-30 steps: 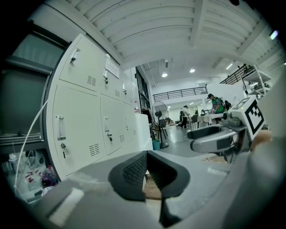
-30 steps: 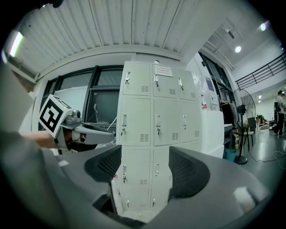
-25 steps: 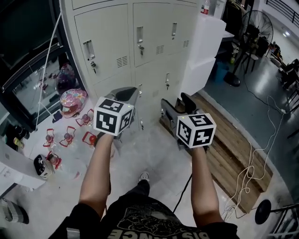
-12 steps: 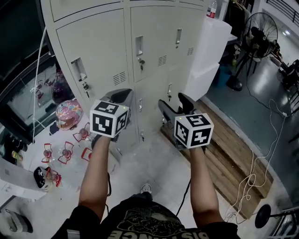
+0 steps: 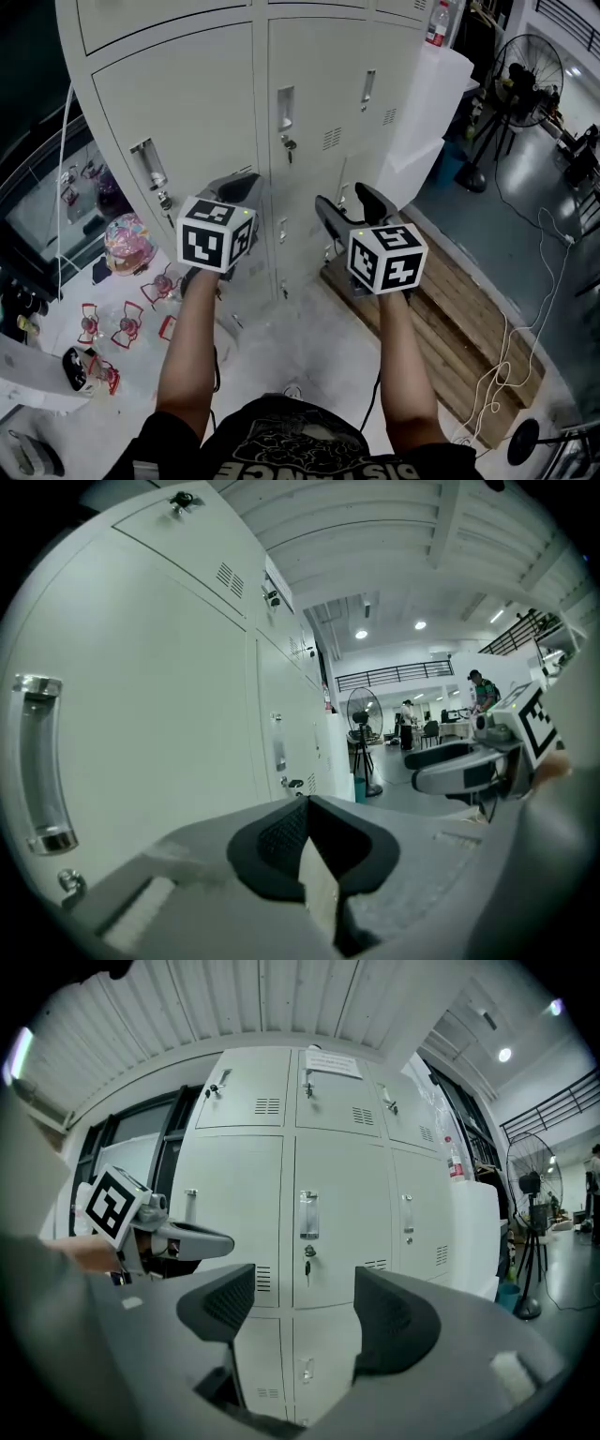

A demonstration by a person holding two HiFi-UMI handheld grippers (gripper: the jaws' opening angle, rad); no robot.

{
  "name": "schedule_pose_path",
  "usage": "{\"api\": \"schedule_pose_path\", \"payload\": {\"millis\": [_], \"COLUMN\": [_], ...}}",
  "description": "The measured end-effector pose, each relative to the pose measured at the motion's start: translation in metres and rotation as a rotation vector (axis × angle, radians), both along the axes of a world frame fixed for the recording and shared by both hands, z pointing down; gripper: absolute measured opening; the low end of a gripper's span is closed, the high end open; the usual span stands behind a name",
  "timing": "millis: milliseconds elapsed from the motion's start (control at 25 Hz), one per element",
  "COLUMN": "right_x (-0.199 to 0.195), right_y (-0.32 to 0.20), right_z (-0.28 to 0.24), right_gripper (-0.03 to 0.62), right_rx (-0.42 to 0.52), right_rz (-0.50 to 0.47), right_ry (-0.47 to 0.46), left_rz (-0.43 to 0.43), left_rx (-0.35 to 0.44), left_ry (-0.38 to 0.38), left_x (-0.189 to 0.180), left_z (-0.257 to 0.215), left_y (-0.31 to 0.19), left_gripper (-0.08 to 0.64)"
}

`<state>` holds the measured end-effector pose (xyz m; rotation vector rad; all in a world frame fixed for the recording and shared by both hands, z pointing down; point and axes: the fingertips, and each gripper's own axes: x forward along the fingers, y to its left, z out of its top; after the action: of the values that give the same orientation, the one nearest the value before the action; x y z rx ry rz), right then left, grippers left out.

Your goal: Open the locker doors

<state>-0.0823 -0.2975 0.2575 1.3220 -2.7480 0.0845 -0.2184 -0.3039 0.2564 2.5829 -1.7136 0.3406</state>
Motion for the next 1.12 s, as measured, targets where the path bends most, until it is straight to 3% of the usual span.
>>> {"api": "schedule_pose_path", "payload": {"millis": [600, 1120], "right_x": [-0.018, -0.029], "right_y": [-0.049, -0.103], "right_z": [0.007, 0.002], "right_gripper": [0.319, 0.319], "right_rx": [0.001, 0.02], "right_rz": [-0.062, -0.295], "right_ry": [-0.016, -0.022], "left_rz": [-0.028, -0.242], "left_rx": [0.025, 0.02], "left_ry": [-0.018, -0.043], "left_x": [-0.007, -0.011], "left_z": [-0.002, -0.001], "left_y": [-0.043, -0.072], "left_gripper": [0.003, 0.003]}}
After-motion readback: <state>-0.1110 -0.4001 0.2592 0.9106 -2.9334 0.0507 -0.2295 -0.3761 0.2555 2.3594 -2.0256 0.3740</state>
